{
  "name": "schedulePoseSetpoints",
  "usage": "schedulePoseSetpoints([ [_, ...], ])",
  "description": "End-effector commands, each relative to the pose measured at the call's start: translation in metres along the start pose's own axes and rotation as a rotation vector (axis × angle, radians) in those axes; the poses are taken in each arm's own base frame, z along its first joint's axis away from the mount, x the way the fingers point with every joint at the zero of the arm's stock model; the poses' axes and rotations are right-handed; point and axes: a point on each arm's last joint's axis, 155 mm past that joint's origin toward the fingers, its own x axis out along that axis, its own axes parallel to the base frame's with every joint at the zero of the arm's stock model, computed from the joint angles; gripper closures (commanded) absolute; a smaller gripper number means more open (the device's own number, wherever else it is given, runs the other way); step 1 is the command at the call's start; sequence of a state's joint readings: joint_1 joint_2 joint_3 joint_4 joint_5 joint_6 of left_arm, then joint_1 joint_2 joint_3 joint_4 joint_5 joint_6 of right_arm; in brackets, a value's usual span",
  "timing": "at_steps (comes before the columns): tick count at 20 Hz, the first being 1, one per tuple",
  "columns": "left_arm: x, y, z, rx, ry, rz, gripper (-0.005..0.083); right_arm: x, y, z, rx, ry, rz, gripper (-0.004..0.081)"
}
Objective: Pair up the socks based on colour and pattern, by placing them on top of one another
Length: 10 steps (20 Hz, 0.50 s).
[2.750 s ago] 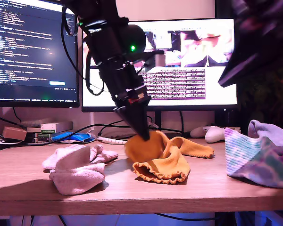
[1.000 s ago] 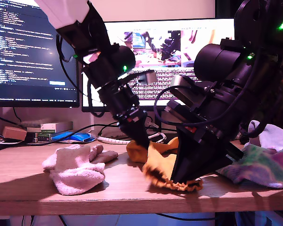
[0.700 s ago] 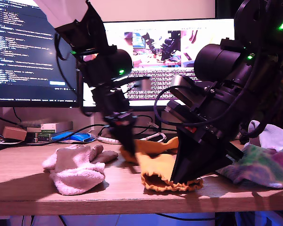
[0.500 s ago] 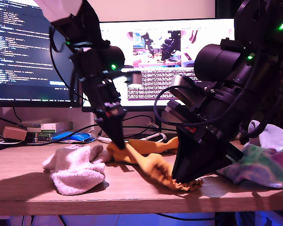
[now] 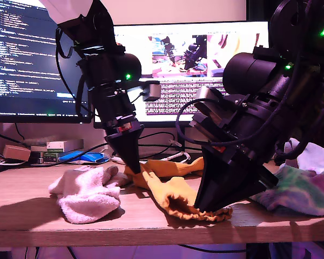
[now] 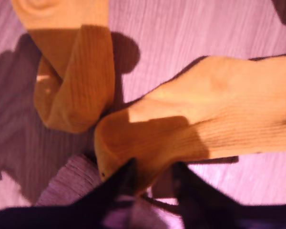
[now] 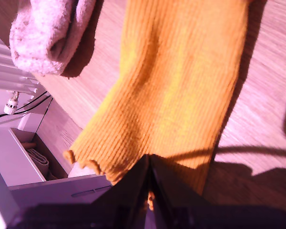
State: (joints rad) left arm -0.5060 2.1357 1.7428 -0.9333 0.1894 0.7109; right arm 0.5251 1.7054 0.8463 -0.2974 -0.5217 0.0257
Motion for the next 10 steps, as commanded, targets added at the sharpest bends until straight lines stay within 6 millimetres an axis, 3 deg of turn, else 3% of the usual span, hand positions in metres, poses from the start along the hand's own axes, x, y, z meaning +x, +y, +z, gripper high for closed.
schedulePoseSetpoints([
  [1,-0.009,0.004,-0.003,-0.002,0.028,0.03,0.0464,0.018,-0.009,-0.044,0.058,0.118,-0.011,0.0782],
  [4,-0.021,0.005,-0.005,-0.008,0.055,0.033,0.0465,0.018,-0.009,-0.042,0.055,0.111,-0.011,0.0782],
  [8,-0.039,0.01,0.007,-0.03,0.032,0.05,0.0468,0.018,-0.009,-0.04,0.071,0.105,-0.011,0.0782],
  [10,-0.042,0.013,0.01,-0.045,0.024,0.059,0.0522,0.018,-0.007,-0.04,0.076,0.104,0.001,0.078],
])
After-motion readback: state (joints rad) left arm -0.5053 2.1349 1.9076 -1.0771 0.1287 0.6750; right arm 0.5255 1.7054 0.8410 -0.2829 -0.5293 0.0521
